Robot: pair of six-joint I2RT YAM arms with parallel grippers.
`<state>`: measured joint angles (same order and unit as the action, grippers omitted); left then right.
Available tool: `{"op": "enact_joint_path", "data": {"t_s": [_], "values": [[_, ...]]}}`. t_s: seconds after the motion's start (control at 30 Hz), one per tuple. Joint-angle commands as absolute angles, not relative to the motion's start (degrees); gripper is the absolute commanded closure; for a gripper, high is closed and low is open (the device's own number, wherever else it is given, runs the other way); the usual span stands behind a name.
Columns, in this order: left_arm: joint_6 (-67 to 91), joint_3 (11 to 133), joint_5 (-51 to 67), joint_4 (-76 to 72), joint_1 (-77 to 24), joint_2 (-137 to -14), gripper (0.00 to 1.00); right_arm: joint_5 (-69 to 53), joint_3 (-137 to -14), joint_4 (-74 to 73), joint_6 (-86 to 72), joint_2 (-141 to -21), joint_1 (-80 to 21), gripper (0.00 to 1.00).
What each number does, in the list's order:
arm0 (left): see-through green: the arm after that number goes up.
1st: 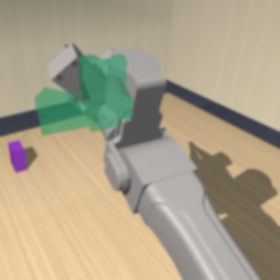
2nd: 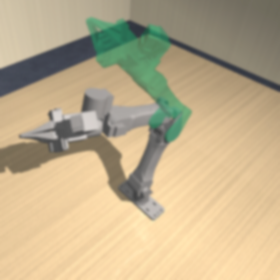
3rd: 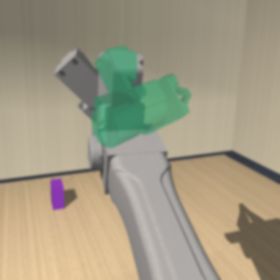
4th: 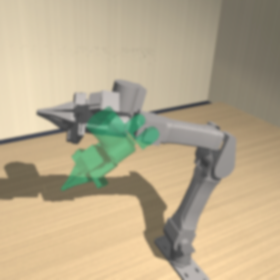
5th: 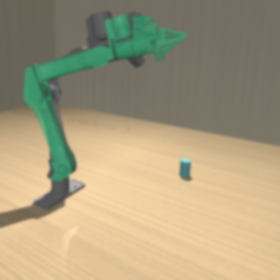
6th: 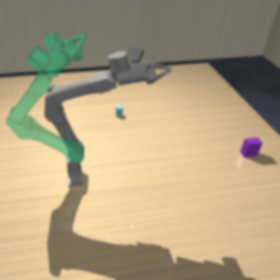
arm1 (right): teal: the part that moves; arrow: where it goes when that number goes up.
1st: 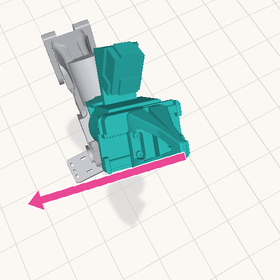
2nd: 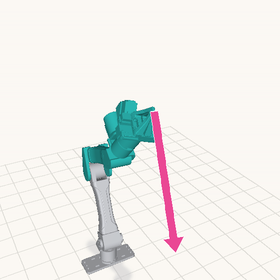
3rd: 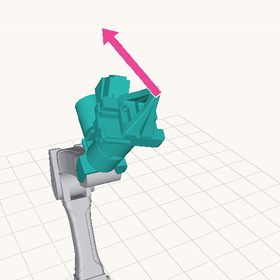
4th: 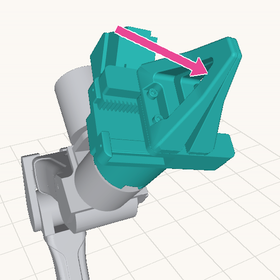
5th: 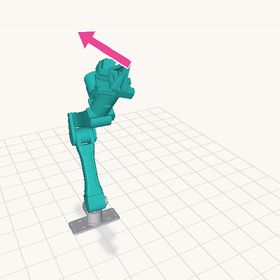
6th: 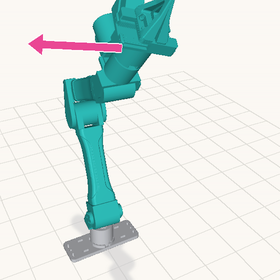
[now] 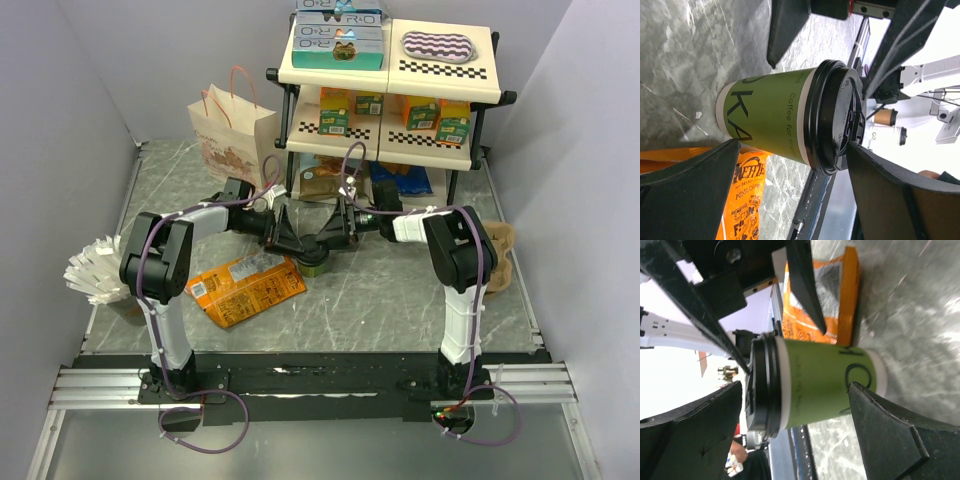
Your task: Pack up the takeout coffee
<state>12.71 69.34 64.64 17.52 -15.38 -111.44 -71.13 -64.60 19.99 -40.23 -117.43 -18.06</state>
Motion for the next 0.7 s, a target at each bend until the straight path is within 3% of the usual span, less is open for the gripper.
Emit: {"op": "enact_joint_path", "data": {"t_s": [0.0, 0.13, 0.67], "values": [[10.46, 71.54, 66.27, 19.16, -14.94, -109.25, 0.06, -70.75, -68.64, 20.40, -40.88, -119.18, -18.28, 0.09], [10.81, 72.77, 67.67, 20.38, -14.33, -109.34, 0.00, -70.14, -70.13, 17.23, -38.68, -119.71, -18.72, 0.10], [8.00, 70.49, 59.25, 21.62, -15.47, -113.20, 0.03, -62.58, -73.30, 0.27, -30.50, -122.78, -19.60, 0.20]]}}
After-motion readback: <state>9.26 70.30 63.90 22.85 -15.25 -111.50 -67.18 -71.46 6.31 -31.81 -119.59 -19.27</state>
